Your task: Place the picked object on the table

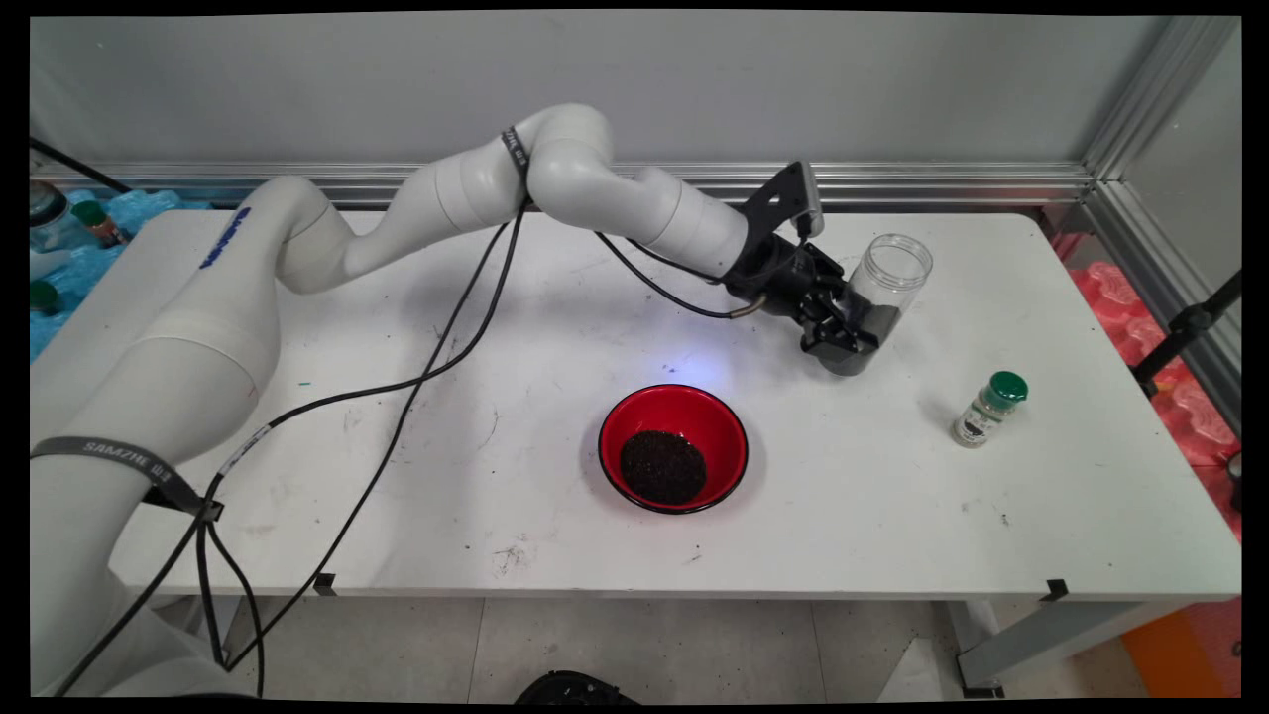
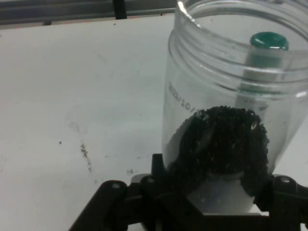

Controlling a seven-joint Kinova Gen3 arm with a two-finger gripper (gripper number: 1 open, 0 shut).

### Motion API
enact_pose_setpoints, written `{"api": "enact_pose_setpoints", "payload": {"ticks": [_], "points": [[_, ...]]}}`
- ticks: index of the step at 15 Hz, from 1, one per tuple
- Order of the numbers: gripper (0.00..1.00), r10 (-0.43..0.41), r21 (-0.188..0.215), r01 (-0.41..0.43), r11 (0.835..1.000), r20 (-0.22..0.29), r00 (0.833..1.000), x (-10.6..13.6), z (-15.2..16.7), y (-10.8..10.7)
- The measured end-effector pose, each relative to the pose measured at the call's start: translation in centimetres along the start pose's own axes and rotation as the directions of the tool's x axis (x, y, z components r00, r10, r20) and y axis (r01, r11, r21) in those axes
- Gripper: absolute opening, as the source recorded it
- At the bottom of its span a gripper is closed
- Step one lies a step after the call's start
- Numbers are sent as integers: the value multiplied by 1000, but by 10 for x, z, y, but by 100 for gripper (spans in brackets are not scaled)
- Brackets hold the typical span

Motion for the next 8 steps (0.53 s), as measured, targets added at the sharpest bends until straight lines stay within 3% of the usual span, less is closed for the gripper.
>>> {"api": "enact_pose_setpoints", "payload": {"ticks": [8], "points": [[0, -25, 10, 25, 1000, 23, 999, -8, 18, -9]]}}
